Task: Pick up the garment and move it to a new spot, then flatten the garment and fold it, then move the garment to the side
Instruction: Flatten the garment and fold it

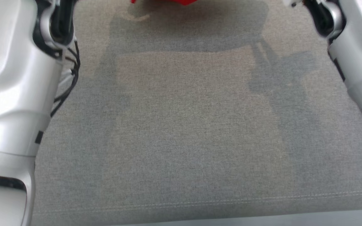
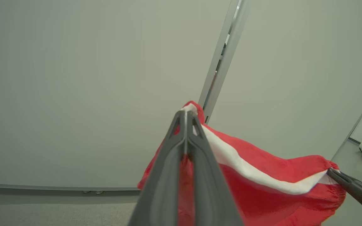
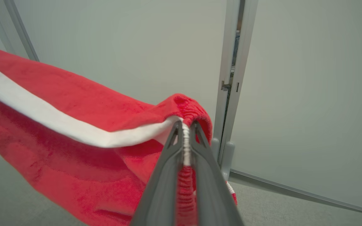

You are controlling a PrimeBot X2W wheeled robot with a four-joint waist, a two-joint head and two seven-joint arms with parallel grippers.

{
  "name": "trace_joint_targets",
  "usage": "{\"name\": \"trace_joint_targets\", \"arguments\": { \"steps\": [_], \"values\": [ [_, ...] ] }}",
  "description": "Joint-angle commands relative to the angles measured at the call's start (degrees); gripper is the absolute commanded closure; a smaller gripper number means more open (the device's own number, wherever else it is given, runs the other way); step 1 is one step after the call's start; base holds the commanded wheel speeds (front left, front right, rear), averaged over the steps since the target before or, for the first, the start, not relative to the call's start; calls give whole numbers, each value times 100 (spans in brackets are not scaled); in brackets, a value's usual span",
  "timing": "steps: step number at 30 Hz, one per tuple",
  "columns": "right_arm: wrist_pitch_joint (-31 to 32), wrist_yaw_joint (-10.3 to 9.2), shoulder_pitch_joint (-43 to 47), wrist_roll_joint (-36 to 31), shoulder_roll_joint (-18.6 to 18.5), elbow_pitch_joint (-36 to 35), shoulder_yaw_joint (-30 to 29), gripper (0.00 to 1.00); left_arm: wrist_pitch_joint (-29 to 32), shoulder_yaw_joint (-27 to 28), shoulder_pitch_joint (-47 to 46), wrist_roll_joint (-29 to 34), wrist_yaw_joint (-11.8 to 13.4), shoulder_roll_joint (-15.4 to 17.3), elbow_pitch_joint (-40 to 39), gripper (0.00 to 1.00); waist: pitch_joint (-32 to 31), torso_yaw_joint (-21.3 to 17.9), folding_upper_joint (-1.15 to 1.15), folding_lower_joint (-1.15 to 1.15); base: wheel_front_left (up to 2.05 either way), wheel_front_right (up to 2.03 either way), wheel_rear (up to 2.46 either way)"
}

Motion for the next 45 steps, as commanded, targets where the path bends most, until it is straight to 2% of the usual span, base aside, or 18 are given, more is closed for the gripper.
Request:
{"name": "trace_joint_targets", "arguments": {
  "steps": [1, 4, 5, 8, 12, 19, 23, 26, 27, 33, 36, 45],
  "values": [
    [-78, -1, 271, 160, -20, 86, 224, 100, -92, -88, 305, -5, -168, 8, 142, 100, 390, 263, 0, 0, 0, 0, 0],
    [-132, -1, 636, 464, -149, 12, 740, 100, -234, -199, 740, -57, -398, -20, 237, 100, 431, 261, 0, 0, 0, 0, 0],
    [-203, -2, 887, 689, -286, -132, 1078, 100, -295, -284, 1107, -80, -559, 13, 182, 100, 430, 243, 0, 0, 0, 0, 0],
    [-352, -2, 1256, 1034, -509, -456, 1523, 100, -422, -360, 1713, -121, -691, 142, -75, 100, 384, 192, 0, 0, 0, 0, 0],
    [-619, -2, 1687, 1397, -820, -942, 2002, 100, -601, -279, 2627, -196, -596, 486, -645, 100, 270, 101, 0, 0, 0, 0, 0],
    [-1025, -2, 2483, 1571, -1365, -1796, 2443, 100, -869, 136, 4463, -336, -169, 918, -2138, 100, -66, 136, 0, 0, 0, 0, 0],
    [-1135, -2, 3156, 1394, -1664, -2247, 2283, 100, -915, 274, 5583, -239, 132, 958, -2867, 100, -318, 252, 0, 0, 0, 0, 0],
    [-1166, -3, 3805, 1147, -1775, -2465, 1987, 100, -928, 424, 6393, -285, 304, 789, -3254, 100, -518, 365, 0, 0, 0, 0, 0],
    [-1166, -3, 3805, 1147, -1775, -2465, 1987, 100, -928, 424, 6393, -285, 304, 789, -3254, 100, -518, 365, 0, 0, 0, 0, 0],
    [-1169, -5, 5271, 821, -1753, -2935, 1184, 100, -926, 513, 7581, -127, 406, 469, -3669, 100, -845, 554, 0, 0, 0, 0, 0],
    [-1139, -5, 5957, 643, -1700, -3250, 853, 100, -923, 464, 7927, 32, 364, 390, -3764, 100, -974, 568, 0, 0, 0, 0, 0],
    [-434, -5, 7568, 129, -1614, -4456, -60, 100, -919, 602, 8643, 309, 489, 605, -4348, 100, -1187, 398, 0, 0, 0, 0, 0]
  ]
}}
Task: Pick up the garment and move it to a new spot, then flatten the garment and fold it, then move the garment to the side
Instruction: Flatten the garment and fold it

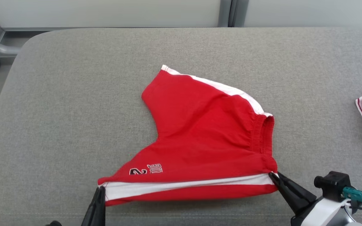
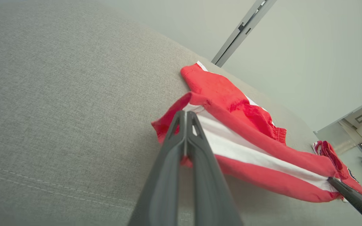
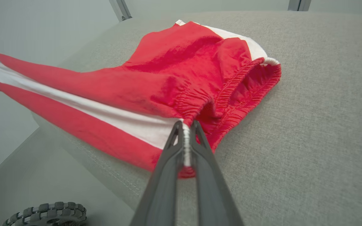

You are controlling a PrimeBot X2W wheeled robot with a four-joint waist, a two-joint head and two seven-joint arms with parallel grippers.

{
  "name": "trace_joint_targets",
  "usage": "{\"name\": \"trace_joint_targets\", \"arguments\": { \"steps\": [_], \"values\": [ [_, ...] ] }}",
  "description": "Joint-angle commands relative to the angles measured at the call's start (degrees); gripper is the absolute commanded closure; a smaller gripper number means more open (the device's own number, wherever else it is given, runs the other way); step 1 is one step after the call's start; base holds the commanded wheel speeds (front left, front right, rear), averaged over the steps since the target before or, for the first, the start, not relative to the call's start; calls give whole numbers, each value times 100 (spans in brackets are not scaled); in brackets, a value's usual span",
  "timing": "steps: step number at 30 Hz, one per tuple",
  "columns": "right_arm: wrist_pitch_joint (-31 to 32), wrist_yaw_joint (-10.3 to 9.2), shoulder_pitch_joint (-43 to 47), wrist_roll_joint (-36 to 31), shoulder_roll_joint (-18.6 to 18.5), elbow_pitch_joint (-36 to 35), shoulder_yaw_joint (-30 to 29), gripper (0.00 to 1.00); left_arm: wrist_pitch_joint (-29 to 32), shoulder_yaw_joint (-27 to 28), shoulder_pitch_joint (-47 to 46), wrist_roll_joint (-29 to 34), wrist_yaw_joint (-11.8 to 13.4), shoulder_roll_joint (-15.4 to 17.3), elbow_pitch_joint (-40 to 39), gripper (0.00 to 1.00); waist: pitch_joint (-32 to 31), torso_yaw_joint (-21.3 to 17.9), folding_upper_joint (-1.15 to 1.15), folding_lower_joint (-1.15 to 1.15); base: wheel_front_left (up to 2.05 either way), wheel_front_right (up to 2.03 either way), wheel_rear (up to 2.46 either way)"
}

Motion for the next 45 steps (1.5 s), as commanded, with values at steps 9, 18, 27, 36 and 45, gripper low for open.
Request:
{"name": "trace_joint_targets", "arguments": {
  "steps": [9, 18, 27, 36, 45],
  "values": [
    [734, -8, 840, -295, 238, -812, -600, 100, 144, -66, 438, 104, 161, 236, -468, 100, 0, -279, 0, 0, 0, 0, 0],
    [813, -8, 480, -118, 758, -598, -841, 100, 488, -32, -899, 140, -184, 323, 128, 100, 37, -469, 0, 0, 0, 0, 0],
    [789, -6, -331, -37, 1318, -27, -1060, 100, 1009, -82, -2767, 74, -744, 292, 1282, 100, 473, -886, 0, 0, 0, 0, 0],
    [576, -6, -1562, -238, 2112, 950, -900, 100, 1710, 53, -4633, -86, -1227, 501, 2768, 100, 1265, -1738, 0, 0, 0, 0, 0],
    [191, -10, -2473, -305, 2682, 2142, -673, 100, 2109, 72, -5620, -31, -1340, 764, 4051, 100, 1697, -2334, 0, 0, 0, 0, 0]
  ]
}}
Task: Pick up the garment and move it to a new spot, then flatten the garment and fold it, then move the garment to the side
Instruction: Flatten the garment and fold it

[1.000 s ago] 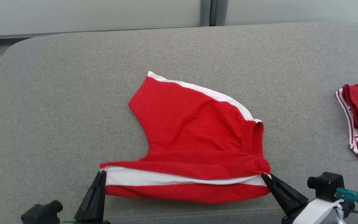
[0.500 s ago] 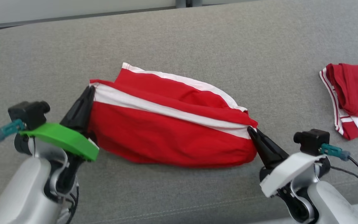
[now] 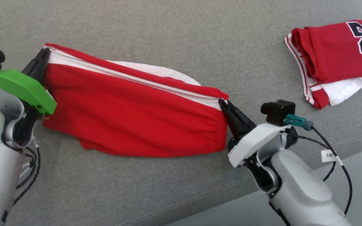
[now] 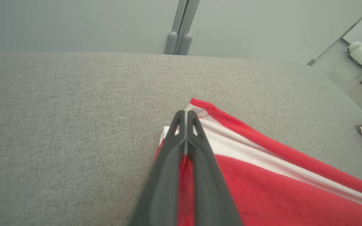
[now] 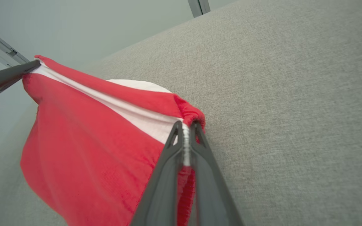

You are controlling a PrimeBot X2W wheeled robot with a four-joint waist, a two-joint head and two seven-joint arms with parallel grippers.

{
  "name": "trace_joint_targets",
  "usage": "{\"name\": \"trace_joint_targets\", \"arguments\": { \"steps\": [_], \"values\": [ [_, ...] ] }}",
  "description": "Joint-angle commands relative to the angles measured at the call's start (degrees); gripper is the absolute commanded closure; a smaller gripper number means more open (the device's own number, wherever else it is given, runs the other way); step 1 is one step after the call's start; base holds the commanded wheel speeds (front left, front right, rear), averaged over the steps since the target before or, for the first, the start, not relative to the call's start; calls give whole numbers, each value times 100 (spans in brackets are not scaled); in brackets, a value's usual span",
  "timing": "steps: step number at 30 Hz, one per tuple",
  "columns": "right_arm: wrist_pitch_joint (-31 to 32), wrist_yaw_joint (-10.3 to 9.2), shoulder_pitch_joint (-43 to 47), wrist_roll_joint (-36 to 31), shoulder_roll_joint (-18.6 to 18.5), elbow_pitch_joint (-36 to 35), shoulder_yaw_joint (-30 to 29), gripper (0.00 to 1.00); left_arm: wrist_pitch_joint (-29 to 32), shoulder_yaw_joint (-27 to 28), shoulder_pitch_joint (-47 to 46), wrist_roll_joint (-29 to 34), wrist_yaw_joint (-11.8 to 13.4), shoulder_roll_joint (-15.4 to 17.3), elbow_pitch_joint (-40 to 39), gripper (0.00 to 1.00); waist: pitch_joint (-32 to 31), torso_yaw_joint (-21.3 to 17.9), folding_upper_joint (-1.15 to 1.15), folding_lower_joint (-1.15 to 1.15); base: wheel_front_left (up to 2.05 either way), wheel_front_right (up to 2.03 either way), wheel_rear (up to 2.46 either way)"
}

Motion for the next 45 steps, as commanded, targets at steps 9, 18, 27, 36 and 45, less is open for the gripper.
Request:
{"name": "trace_joint_targets", "arguments": {
  "steps": [9, 18, 27, 36, 45],
  "values": [
    [-279, -10, -838, 310, 191, 995, 565, 100, 26, -70, -541, 151, -18, 76, 869, 100, 502, -538, 0, 0, 0, 0, 0],
    [-645, -8, -1116, 581, 88, 1170, 858, 0, 260, -86, -728, -12, -98, 87, 1019, 0, 337, -346, 0, 0, 0, 0, 0],
    [-828, -8, -725, 542, -300, 660, 608, 0, 380, 113, -216, -300, -77, 411, 230, 0, -18, -142, 0, 0, 0, 0, 0],
    [-704, -7, 78, 260, -544, -134, -93, 0, 502, 274, 1208, -658, 466, 555, -1007, 0, -260, 30, 0, 0, 0, 0, 0],
    [-282, -7, 555, -24, -425, -853, -591, 0, 344, 164, 1844, -863, 853, 24, -1190, 0, -141, -7, 0, 0, 0, 0, 0]
  ]
}}
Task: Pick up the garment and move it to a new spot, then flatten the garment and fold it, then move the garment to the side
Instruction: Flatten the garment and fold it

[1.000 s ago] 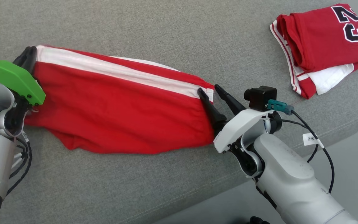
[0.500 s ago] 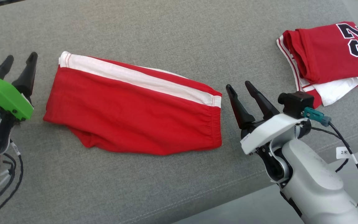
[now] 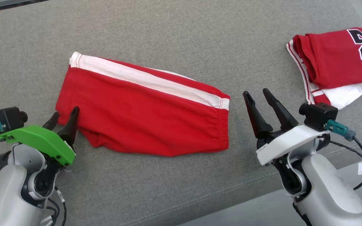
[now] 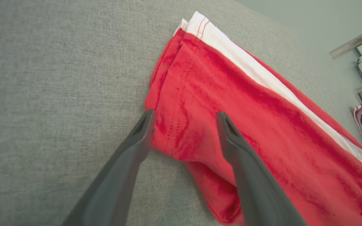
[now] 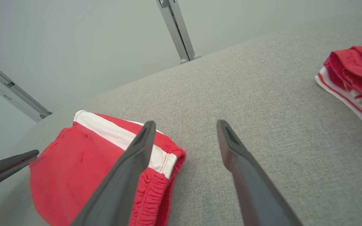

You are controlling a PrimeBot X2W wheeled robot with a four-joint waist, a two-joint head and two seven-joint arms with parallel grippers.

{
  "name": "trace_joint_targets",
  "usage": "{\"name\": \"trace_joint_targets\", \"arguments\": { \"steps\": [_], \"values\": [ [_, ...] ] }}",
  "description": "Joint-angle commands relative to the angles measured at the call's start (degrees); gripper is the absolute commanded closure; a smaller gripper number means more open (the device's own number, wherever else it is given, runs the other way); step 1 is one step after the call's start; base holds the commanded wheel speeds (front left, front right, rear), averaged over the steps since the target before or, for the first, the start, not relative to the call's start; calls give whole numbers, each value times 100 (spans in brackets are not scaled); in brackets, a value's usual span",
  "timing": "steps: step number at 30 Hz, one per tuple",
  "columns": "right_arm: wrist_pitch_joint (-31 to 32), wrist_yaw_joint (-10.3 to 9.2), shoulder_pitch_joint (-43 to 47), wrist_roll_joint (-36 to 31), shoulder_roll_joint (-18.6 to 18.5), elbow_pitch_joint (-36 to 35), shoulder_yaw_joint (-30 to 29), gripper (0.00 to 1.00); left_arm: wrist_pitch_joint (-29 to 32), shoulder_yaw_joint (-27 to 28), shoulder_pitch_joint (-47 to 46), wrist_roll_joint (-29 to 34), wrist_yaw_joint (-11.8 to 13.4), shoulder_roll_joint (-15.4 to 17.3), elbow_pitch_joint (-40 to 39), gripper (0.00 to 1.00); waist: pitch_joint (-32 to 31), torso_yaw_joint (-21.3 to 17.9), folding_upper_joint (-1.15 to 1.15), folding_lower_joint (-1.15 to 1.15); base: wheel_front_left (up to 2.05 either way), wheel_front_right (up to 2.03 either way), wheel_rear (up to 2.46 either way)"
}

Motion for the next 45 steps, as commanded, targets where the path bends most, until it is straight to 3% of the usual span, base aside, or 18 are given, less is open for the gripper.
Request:
{"name": "trace_joint_targets", "arguments": {
  "steps": [1, 7, 15, 16, 17, 18, 26, 31, 36, 45],
  "values": [
    [53, -5, 93, -64, 6, -77, -58, 0, -22, -5, 9, -14, 48, -11, 73, 0, 44, -48, 0, 0, 0, 0, 0],
    [297, -4, 209, -229, 89, -430, -199, 0, -192, 92, -251, 62, 228, -99, 650, 0, 113, -185, 0, 0, 0, 0, 0],
    [477, -4, 338, -321, 161, -707, -318, 0, -232, -32, -518, 94, -20, -220, 1232, 0, 143, -280, 0, 0, 0, 0, 0],
    [483, -4, 344, -333, 173, -730, -325, 0, -294, -34, -558, 106, -60, -235, 1287, 53, 142, -287, 0, 0, 0, 0, 0],
    [499, -4, 361, -339, 186, -742, -328, 0, -344, -21, -591, 104, -79, -249, 1344, 88, 139, -292, 0, 0, 0, 0, 0],
    [518, -4, 380, -344, 195, -747, -330, 0, -402, -19, -620, 120, -110, -255, 1397, 100, 135, -294, 0, 0, 0, 0, 0],
    [521, -4, 539, -242, 254, -730, -348, 0, -888, 110, -627, 98, -292, -346, 1640, 100, 58, -184, 0, 0, 0, 0, 0],
    [482, -4, 753, -169, 239, -708, -468, 0, -1300, 247, -251, -22, -268, -513, 1407, 100, -57, 48, 0, 0, 0, 0, 0],
    [546, -4, 963, -166, 189, -709, -622, 0, -1581, 242, 364, -21, 5, -708, 825, 100, -184, 399, 0, 0, 0, 0, 0],
    [910, -4, 1142, -293, 314, -678, -970, 0, -1800, 75, 1423, 98, 871, -1091, -445, 100, -431, 953, 0, 0, 0, 0, 0]
  ]
}}
